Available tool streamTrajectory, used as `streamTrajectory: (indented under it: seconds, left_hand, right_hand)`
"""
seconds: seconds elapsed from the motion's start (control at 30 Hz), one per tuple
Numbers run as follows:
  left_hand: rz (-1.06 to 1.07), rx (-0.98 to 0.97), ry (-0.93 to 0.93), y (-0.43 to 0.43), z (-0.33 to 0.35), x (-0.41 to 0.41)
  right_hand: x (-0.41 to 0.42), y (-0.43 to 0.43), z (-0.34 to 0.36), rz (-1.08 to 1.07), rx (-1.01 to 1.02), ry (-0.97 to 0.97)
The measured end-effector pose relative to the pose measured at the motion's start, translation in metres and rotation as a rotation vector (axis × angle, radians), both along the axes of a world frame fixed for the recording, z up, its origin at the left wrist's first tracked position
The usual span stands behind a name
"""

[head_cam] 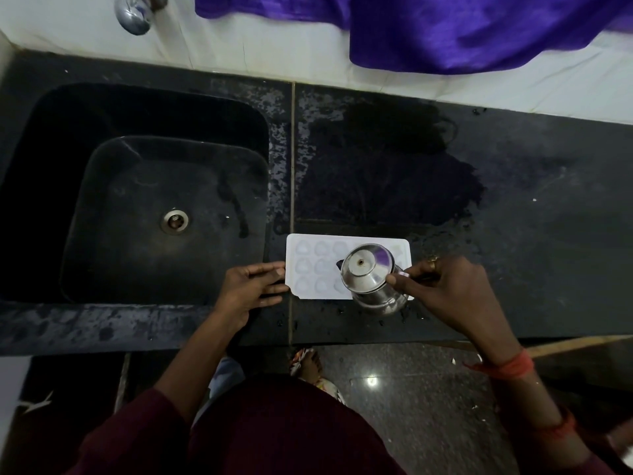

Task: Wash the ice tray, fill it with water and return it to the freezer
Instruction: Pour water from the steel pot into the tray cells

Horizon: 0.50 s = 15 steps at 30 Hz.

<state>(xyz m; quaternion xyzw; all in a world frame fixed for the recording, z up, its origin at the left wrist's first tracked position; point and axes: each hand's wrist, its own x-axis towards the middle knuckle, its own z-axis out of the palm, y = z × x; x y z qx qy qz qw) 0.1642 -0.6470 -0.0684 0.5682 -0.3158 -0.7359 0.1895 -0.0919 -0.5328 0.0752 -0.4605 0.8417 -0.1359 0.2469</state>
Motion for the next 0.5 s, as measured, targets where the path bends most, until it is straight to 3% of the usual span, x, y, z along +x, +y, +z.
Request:
streamTrajectory:
  seconds: [0.5]
  left_hand:
    - [0.0,0.0,0.005,0.0,-0.0027,-0.0001]
  right_hand:
    - [-0.0024,0.0034,0.0068,-0.033,-0.034,-0.047]
